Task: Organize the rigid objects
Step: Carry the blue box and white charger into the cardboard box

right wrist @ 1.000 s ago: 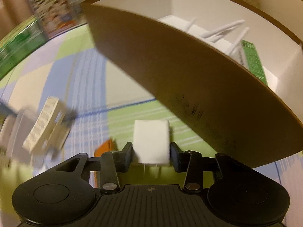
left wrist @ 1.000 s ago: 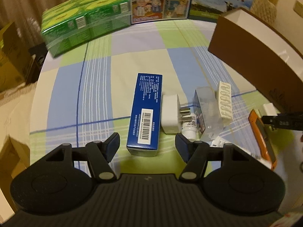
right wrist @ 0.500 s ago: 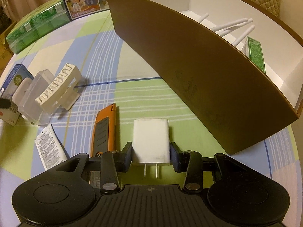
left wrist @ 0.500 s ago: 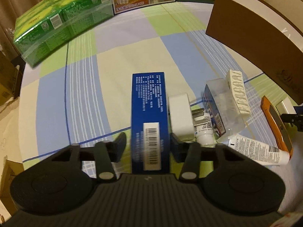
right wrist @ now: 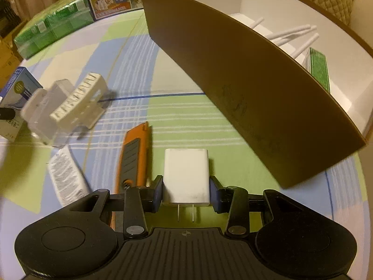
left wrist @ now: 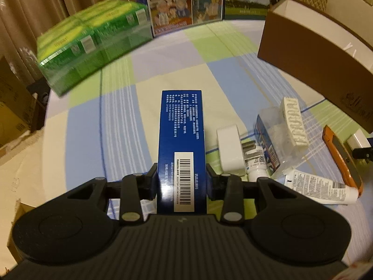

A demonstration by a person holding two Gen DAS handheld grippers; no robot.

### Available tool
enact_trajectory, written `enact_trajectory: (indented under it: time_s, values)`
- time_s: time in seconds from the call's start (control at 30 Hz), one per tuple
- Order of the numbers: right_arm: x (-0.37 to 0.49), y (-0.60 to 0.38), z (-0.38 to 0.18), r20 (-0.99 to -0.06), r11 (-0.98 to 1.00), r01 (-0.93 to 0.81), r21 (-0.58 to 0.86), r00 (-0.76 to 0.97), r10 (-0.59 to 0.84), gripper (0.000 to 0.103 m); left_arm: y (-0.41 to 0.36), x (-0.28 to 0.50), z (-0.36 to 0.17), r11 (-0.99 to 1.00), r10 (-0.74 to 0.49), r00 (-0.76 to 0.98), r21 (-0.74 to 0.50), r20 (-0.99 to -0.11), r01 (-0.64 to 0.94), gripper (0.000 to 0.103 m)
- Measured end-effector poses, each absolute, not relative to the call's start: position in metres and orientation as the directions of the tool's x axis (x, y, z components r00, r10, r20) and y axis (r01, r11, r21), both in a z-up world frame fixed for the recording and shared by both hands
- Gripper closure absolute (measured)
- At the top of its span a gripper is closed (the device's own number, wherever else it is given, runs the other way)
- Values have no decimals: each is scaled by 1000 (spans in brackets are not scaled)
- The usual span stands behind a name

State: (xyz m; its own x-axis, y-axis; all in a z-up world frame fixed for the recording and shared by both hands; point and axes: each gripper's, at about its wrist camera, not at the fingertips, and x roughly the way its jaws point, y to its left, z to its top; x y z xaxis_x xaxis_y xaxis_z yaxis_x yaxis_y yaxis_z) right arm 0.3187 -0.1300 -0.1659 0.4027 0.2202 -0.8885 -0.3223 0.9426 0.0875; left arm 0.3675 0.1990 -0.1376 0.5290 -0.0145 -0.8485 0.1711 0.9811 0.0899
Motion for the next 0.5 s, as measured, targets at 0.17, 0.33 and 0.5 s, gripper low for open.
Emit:
enact_trajectory:
  time_s: [0.17,0.33,0.5]
  values:
    - [307,-140,-137,-859,930,-339,140,426,285,66,185,363,-105,972,-25,578,116,-815,206,69]
    - [303,-151,-101,-825,926,-347,150,472,311,66,154,369,-77,948,-92,611,119,-786,295,69]
    - [305,-165,-70,-796,932,-332,147,520,311,66,120,384,-57,903,-185,612,114,-769,415,69]
